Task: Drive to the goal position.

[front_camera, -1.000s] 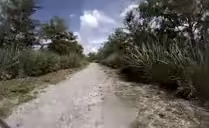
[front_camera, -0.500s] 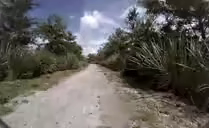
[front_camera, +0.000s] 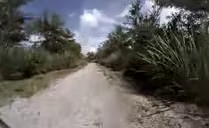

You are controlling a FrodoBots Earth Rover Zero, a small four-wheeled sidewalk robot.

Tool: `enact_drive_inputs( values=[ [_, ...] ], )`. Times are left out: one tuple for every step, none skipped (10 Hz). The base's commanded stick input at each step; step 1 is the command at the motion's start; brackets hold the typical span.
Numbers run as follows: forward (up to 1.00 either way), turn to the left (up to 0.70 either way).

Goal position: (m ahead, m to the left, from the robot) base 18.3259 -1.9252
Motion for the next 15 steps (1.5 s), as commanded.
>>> enact_drive_inputs(
  values=[
    [0.84,0.34],
    [0.84,0.34],
    [0.84,0.34],
    [0.84,0.29],
    [0.84,0.01],
    [0.84,0.00],
    [0.84,0.00],
    [0.84,0.00],
    [0.84,0.00],
    [0.84,0.00],
    [0.84,0.00],
    [0.84,0.00],
    [0.84,0.00],
    [0.84,0.00],
    [0.83,0.00]
  ],
)
